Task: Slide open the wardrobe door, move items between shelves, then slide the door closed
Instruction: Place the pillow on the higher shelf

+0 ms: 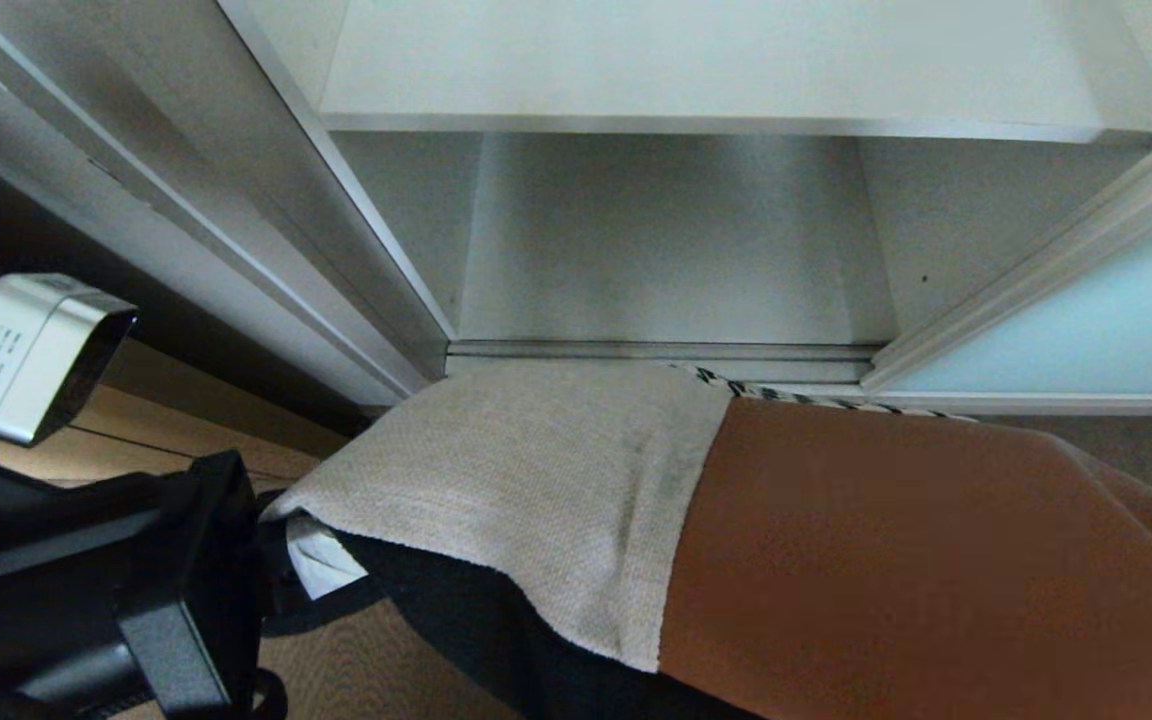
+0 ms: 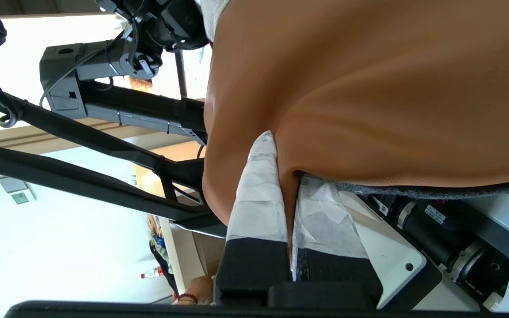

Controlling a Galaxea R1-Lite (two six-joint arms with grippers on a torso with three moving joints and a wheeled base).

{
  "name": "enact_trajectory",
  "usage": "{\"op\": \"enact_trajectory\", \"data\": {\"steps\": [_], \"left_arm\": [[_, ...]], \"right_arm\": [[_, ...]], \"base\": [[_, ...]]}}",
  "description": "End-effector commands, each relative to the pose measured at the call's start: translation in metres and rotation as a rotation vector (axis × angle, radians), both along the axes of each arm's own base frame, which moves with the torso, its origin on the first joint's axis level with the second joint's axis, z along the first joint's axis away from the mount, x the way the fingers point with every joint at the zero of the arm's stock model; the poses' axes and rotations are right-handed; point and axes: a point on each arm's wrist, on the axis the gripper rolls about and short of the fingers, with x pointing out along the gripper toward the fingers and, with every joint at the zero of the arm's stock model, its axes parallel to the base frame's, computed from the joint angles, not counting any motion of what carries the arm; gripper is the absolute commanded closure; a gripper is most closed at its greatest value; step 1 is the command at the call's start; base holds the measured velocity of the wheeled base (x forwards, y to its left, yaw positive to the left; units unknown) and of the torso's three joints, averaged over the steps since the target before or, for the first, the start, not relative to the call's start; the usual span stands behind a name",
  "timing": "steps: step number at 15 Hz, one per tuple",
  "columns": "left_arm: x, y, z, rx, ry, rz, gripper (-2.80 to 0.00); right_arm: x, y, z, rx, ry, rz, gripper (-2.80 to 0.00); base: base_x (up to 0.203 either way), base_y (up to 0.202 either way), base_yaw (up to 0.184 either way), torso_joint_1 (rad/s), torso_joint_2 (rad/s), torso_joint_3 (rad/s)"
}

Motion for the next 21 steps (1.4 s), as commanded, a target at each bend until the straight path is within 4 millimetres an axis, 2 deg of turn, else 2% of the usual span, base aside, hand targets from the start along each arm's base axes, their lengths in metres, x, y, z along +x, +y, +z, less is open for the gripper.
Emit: {"op": "enact_trajectory", "data": {"steps": [1, 15, 21], "left_arm": [[-0.0016, 0.0010, 0.0004, -0.004, -0.009, -0.005, 0.00], [-0.0029, 0.0019, 0.0050, -0.011, -0.038, -0.006, 0.00], [-0.0042, 0.0026, 0.0062, -0.006, -0.062, -0.005, 0.00]], "right_arm": [[0.0003, 0.0003, -0.0002, 0.000, 0.006, 0.001, 0.00], [-0.0008, -0.0006, 0.0015, 0.002, 0.004, 0.003, 0.00], [-0.0021, -0.0016, 0.0004, 0.001, 0.005, 0.003, 0.00]], "base": [[0.000, 0.000, 0.000, 0.000, 0.00, 0.000], [0.000, 0.000, 0.000, 0.000, 0.00, 0.002], [0.000, 0.000, 0.000, 0.002, 0.00, 0.172]]}}
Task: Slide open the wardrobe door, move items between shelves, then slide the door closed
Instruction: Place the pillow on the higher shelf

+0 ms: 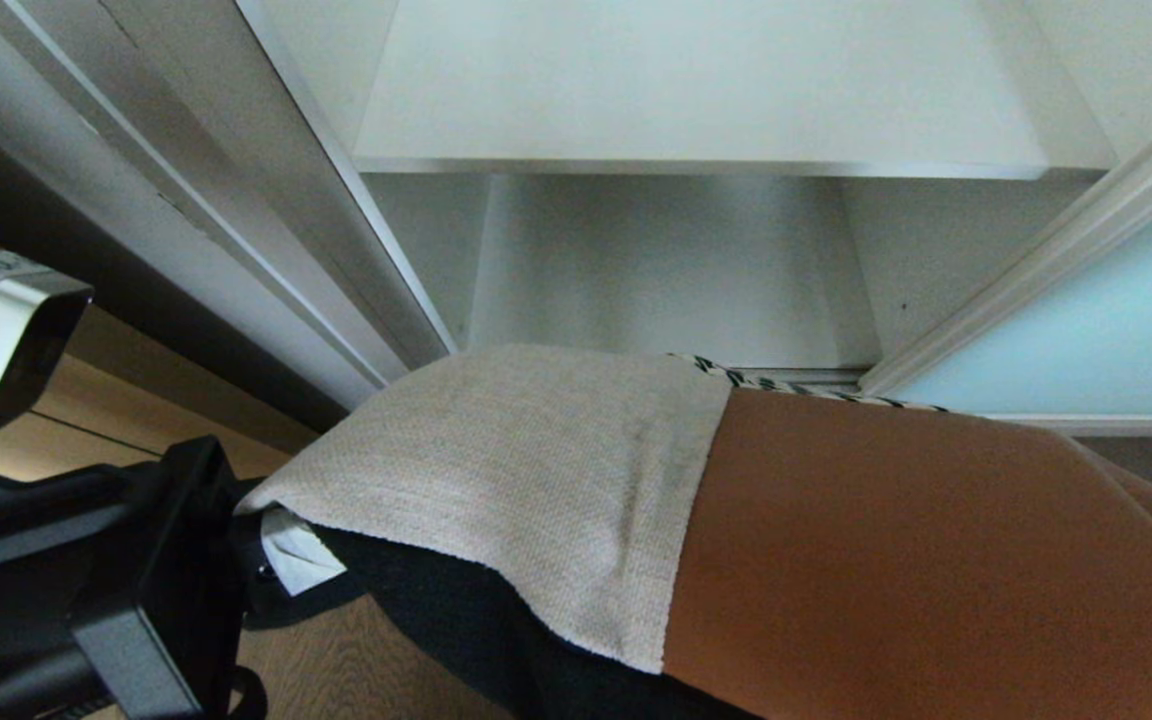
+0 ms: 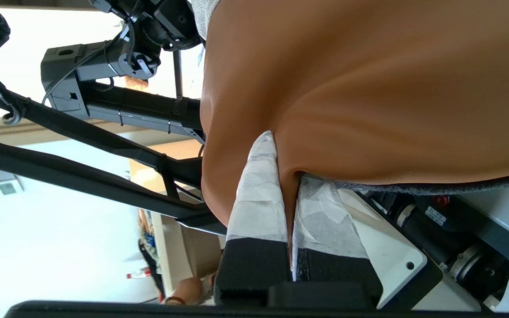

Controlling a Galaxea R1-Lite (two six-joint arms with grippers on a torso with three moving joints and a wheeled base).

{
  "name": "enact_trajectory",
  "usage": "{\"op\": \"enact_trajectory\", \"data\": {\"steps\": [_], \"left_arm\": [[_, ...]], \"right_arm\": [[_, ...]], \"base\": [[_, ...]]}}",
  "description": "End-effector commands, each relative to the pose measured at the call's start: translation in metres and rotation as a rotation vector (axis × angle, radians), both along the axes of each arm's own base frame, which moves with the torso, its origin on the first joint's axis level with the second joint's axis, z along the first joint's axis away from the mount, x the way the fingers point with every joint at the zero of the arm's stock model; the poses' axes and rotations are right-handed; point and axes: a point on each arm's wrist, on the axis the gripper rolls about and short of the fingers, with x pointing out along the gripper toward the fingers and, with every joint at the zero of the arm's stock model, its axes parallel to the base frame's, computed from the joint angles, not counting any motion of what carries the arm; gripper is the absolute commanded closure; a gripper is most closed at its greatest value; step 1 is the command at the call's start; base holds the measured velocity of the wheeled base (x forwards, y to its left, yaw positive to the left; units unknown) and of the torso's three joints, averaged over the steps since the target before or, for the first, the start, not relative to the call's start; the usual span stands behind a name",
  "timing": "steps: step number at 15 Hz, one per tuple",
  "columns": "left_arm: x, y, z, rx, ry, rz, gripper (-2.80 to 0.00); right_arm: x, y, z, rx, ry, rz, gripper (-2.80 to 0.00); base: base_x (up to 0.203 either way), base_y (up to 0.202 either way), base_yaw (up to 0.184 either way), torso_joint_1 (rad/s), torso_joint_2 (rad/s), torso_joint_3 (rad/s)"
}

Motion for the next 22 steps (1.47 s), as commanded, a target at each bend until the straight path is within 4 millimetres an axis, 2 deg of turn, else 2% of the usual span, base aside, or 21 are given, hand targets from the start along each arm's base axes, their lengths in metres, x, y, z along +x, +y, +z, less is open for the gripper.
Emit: {"op": "enact_trajectory", "data": {"steps": [1, 22], "left_arm": [[-0.0004, 0.0001, 0.0001, -0.002, -0.001, -0.003, 0.00], [-0.0020, 0.0011, 0.0010, -0.007, -0.006, -0.007, 0.00]], "right_arm": [[-0.0003, -0.0002, -0.0009, 0.000, 0.006, 0.003, 0.00], [-0.0001, 0.0002, -0.0010, -0.003, 0.002, 0.005, 0.00]], "base": [[0.000, 0.000, 0.000, -0.002, 0.00, 0.200], [0.000, 0.000, 0.000, 0.002, 0.00, 0.204]]}}
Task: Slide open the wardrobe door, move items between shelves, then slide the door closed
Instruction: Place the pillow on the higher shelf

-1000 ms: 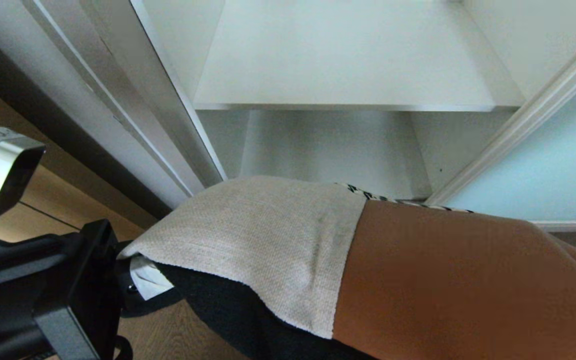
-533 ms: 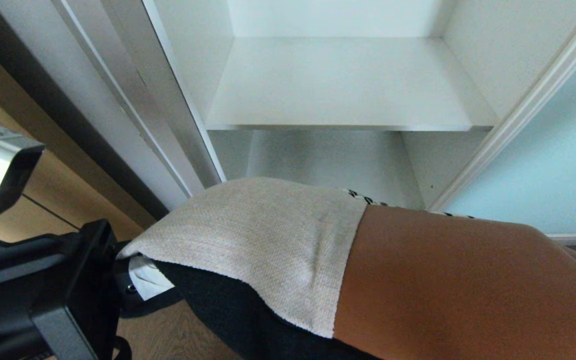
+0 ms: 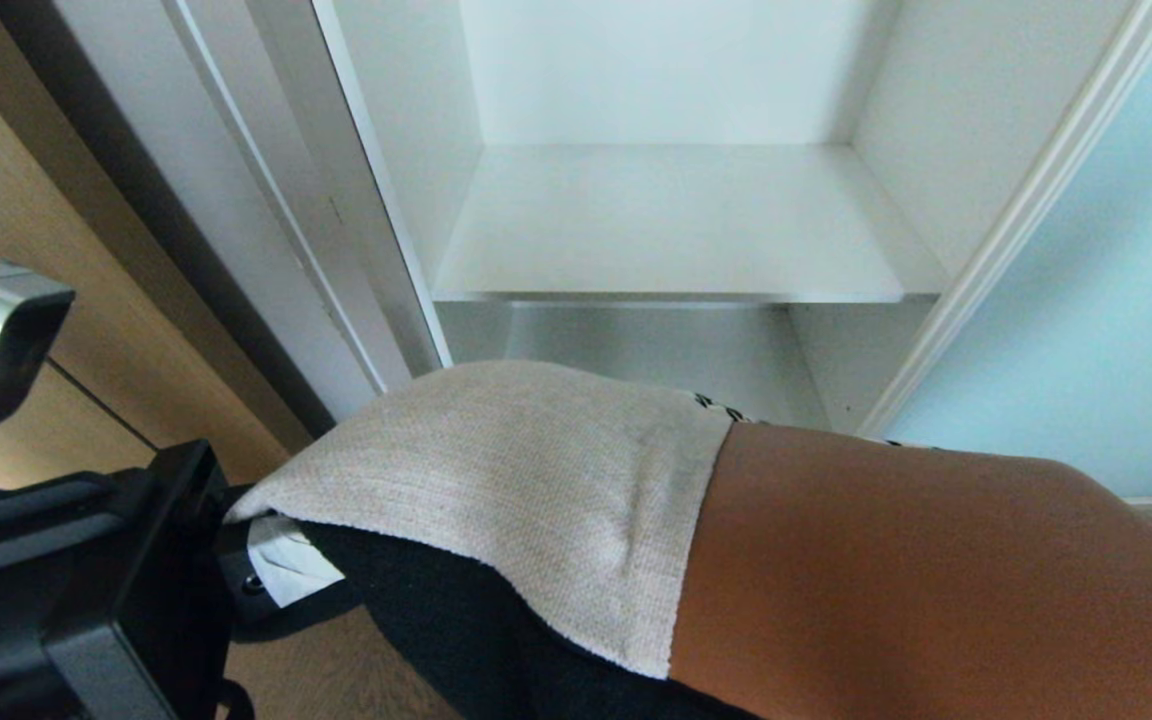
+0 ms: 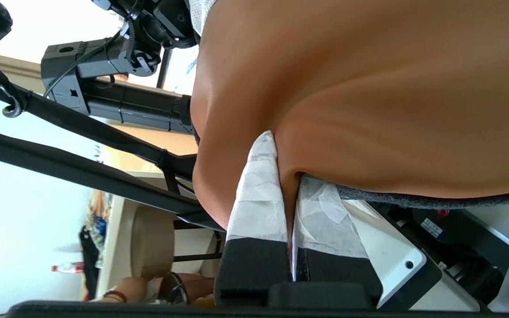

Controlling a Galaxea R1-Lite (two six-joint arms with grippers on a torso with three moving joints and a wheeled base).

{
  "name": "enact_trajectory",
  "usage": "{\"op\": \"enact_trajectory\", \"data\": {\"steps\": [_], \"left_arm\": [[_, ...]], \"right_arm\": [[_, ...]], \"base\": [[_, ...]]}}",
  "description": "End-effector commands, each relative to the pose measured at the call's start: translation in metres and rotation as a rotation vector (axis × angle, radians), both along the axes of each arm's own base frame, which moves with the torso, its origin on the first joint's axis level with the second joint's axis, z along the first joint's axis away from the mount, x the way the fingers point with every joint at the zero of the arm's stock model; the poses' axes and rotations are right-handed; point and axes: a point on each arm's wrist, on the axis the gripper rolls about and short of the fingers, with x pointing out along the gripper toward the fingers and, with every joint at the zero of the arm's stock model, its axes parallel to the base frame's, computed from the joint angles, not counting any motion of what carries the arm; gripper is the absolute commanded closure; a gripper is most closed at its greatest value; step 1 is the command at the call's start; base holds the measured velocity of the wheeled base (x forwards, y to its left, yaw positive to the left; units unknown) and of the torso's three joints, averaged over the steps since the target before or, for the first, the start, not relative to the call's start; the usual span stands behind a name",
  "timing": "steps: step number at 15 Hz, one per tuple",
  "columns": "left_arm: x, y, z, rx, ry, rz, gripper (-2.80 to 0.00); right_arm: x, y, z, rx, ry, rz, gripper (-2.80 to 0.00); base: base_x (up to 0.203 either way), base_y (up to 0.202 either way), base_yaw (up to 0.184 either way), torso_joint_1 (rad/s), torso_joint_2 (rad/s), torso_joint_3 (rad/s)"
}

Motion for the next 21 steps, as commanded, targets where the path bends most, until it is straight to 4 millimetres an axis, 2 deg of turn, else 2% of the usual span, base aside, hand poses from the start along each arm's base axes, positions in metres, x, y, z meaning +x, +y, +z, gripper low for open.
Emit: {"op": "enact_trajectory", "data": {"steps": [1, 11, 21], "left_arm": [[0.0003, -0.0003, 0.0000, -0.002, 0.000, -0.002, 0.00], [0.0003, -0.0002, -0.0010, -0.002, 0.001, 0.000, 0.00], [-0.0030, 0.0021, -0.0001, -0.004, -0.016, -0.003, 0.00]], "right_arm": [[0.0004, 0.0005, -0.0008, -0.002, 0.008, 0.003, 0.00], [0.0021, 0.0017, -0.0028, -0.007, 0.016, 0.003, 0.00], [0.0030, 0.0024, -0.0025, -0.006, 0.013, -0.002, 0.00]], "base": [[0.000, 0.000, 0.000, 0.002, 0.00, 0.209], [0.000, 0.000, 0.000, 0.001, 0.00, 0.198], [0.000, 0.000, 0.000, 0.001, 0.00, 0.019]]}}
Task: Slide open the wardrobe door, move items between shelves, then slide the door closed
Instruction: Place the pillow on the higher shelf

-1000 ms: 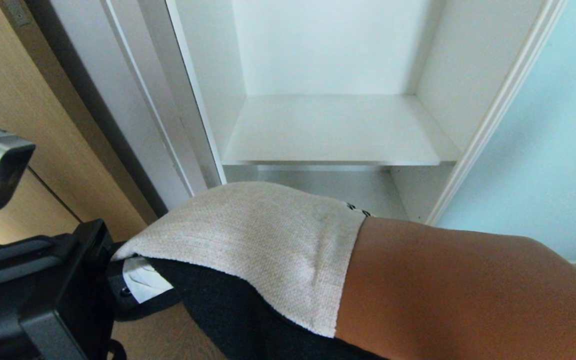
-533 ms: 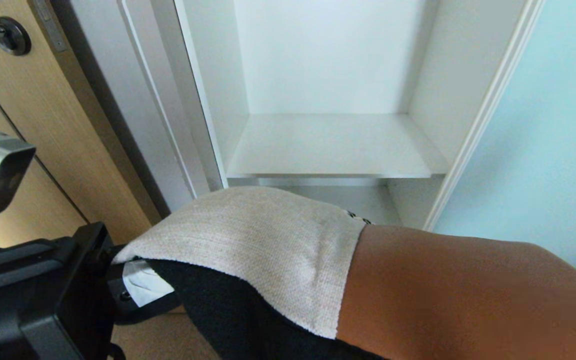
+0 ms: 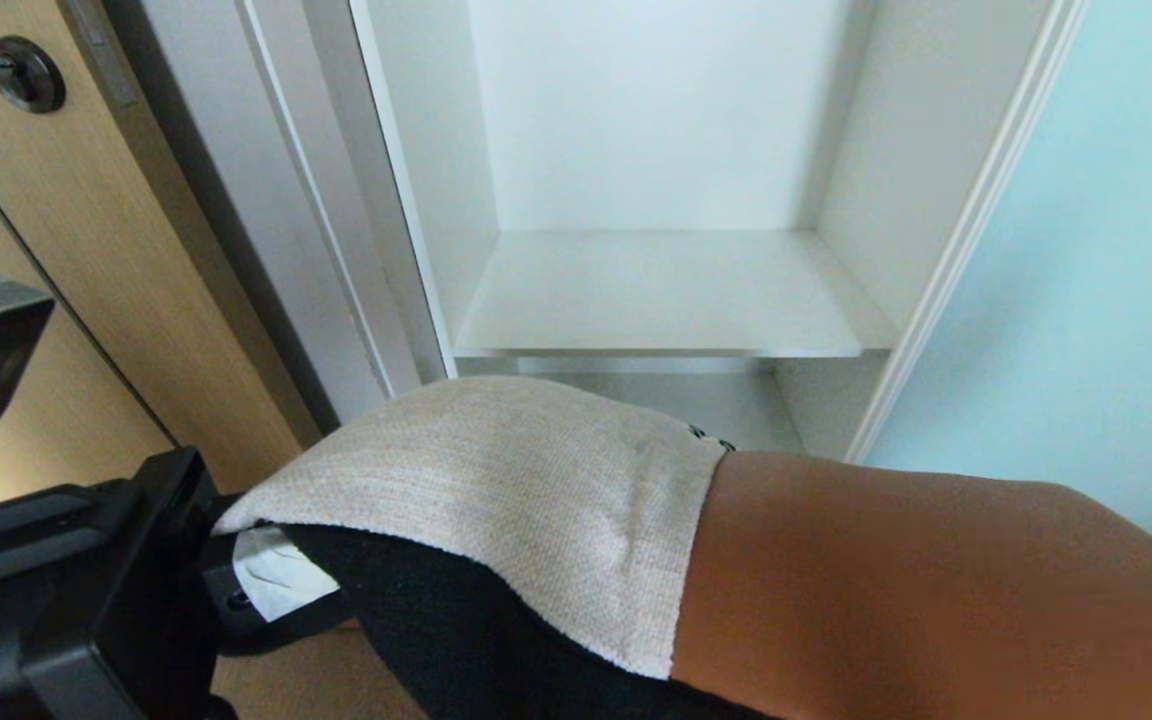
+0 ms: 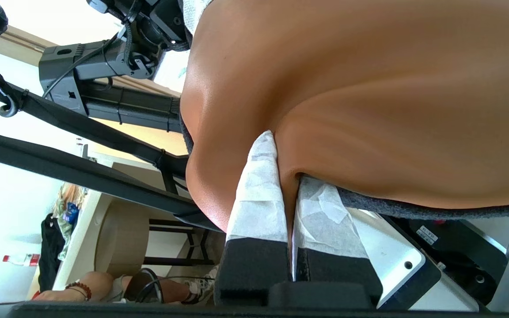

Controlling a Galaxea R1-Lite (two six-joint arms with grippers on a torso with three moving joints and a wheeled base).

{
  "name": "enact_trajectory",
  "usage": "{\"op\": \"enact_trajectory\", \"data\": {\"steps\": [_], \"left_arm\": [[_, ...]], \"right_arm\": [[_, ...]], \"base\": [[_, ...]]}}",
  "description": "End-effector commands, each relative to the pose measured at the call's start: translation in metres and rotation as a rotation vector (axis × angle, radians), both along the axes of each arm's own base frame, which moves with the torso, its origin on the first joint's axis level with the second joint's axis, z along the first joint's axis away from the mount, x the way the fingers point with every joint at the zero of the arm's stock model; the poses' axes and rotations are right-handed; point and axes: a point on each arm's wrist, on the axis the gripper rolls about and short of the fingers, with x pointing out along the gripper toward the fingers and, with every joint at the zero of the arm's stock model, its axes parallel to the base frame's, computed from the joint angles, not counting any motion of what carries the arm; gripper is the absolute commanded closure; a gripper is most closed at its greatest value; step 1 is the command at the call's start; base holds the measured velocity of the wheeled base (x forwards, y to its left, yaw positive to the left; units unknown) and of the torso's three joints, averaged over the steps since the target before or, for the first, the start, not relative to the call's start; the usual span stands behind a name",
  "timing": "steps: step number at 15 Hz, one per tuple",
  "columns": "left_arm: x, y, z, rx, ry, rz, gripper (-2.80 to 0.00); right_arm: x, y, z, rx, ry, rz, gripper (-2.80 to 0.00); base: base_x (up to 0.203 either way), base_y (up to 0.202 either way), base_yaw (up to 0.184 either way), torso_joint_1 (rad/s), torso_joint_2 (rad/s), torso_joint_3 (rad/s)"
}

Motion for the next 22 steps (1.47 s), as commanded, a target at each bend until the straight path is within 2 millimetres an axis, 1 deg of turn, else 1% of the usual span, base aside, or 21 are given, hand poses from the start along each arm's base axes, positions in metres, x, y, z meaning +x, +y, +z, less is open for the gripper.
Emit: {"op": "enact_trajectory", "data": {"steps": [1, 8, 15, 22], "left_arm": [[-0.0001, 0.0000, 0.0005, -0.003, -0.003, -0.003, 0.00], [0.0009, -0.0007, -0.0003, -0.002, 0.008, -0.002, 0.00], [0.0021, -0.0016, -0.0012, 0.002, 0.013, -0.002, 0.00], [0.0025, -0.0020, -0.0032, 0.008, 0.020, -0.005, 0.00]], "right_arm": [[0.0004, 0.0004, -0.0006, -0.001, 0.008, 0.003, 0.00], [0.0001, 0.0001, -0.0005, -0.001, 0.006, 0.001, 0.00], [0.0004, 0.0004, -0.0005, -0.001, 0.006, 0.001, 0.00], [-0.0002, -0.0002, -0.0015, -0.002, 0.006, -0.002, 0.00]], "base": [[0.000, 0.000, 0.000, 0.000, 0.00, 0.000], [0.009, 0.000, 0.000, 0.000, 0.00, 0.001], [0.187, 0.000, 0.001, 0.006, 0.00, 0.004], [0.010, 0.000, 0.000, 0.001, 0.00, 0.000]]}}
